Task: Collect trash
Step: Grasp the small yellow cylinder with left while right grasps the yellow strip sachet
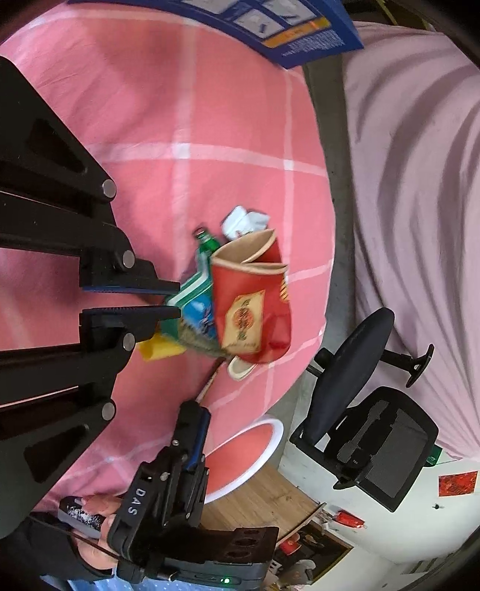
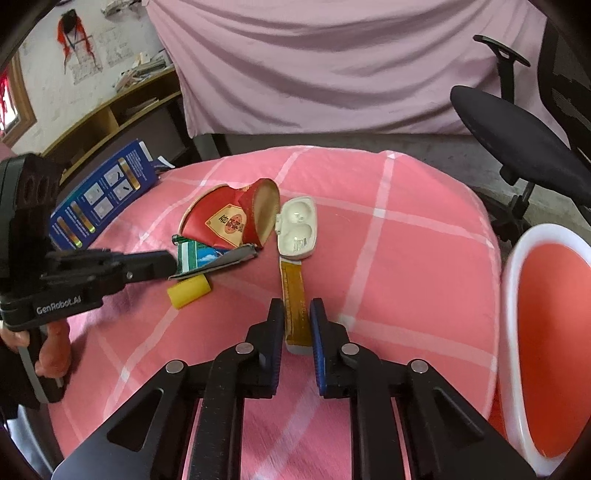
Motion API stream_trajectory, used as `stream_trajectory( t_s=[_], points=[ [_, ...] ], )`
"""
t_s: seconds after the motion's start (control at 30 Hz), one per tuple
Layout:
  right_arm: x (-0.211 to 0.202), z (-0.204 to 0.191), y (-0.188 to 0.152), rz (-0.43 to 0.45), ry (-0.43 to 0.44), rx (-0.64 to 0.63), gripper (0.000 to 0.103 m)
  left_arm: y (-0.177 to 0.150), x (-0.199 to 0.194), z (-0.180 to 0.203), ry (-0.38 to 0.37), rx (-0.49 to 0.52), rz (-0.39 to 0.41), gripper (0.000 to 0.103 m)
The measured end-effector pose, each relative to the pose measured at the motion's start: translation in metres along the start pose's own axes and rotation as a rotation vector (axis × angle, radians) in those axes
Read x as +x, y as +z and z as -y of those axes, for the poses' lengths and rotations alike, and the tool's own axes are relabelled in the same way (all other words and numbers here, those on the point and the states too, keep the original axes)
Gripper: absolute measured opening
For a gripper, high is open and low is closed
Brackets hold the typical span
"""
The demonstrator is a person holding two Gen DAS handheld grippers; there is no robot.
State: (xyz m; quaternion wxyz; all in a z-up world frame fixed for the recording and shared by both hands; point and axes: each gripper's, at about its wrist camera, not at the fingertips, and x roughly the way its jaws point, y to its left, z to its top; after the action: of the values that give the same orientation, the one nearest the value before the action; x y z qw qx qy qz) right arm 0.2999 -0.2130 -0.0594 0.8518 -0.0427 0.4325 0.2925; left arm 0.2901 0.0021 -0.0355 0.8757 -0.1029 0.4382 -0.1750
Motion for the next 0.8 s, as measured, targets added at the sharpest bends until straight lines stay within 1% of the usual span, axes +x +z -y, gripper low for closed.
stream_trajectory(
  t_s=[0.13, 0.17, 0.2, 0.23, 0.27, 0.3, 0.37, 0.43, 0.5, 0.53, 0.6, 0.63, 0.7, 0.73, 0.8],
  points=[
    [-0.009, 0.005, -0.005, 0.016, 0.001, 0.008, 0.012, -0.009, -0.010, 0.008, -0.004, -0.023, 0.022, 0.006],
    [-0.011, 0.006, -0.007, 0.016, 0.002, 0.010, 0.012, -0.010, -0.011, 0.011, -0.006, -0.026, 0.023, 0.010],
    [-0.011, 0.007, -0.007, 0.016, 0.002, 0.011, 0.012, -0.011, -0.012, 0.014, -0.008, -0.023, 0.022, 0.017],
    [-0.012, 0.008, -0.008, 0.016, 0.001, 0.012, 0.012, -0.012, -0.012, 0.017, -0.008, -0.014, 0.021, 0.022],
    [-0.013, 0.008, -0.008, 0.016, 0.001, 0.013, 0.012, -0.012, -0.012, 0.020, -0.004, -0.007, 0.022, 0.031],
    [-0.013, 0.008, -0.008, 0.016, 0.001, 0.014, 0.012, -0.011, -0.010, 0.024, 0.006, 0.003, 0.023, 0.033],
    [-0.013, 0.009, -0.009, 0.016, 0.004, 0.019, 0.012, -0.008, -0.004, 0.029, 0.025, 0.016, 0.013, 0.033],
    [-0.013, 0.010, -0.009, 0.014, 0.013, 0.025, 0.013, -0.003, 0.005, 0.032, 0.062, 0.028, 0.000, 0.033],
    [-0.008, 0.012, -0.009, -0.008, 0.043, 0.034, 0.013, 0.000, 0.012, 0.037, 0.113, 0.049, -0.010, 0.033],
    [-0.003, 0.014, -0.009, -0.029, 0.055, 0.041, 0.015, 0.002, 0.016, 0.037, 0.129, 0.056, -0.017, 0.033],
    [-0.001, 0.015, -0.008, -0.037, 0.073, 0.045, 0.018, 0.004, 0.022, 0.039, 0.144, 0.059, -0.028, 0.032],
    [-0.001, 0.016, -0.008, -0.037, 0.077, 0.045, 0.020, 0.004, 0.023, 0.039, 0.150, 0.065, -0.030, 0.031],
    [0.000, 0.015, -0.008, -0.044, 0.086, 0.042, 0.023, 0.000, 0.025, 0.041, 0.156, 0.084, -0.038, 0.022],
    [0.001, 0.014, -0.008, -0.047, 0.090, 0.038, 0.026, -0.003, 0.025, 0.042, 0.162, 0.093, -0.042, 0.020],
    [0.000, 0.012, -0.009, -0.049, 0.080, 0.028, 0.026, -0.008, 0.023, 0.044, 0.169, 0.103, -0.042, 0.015]
  ],
)
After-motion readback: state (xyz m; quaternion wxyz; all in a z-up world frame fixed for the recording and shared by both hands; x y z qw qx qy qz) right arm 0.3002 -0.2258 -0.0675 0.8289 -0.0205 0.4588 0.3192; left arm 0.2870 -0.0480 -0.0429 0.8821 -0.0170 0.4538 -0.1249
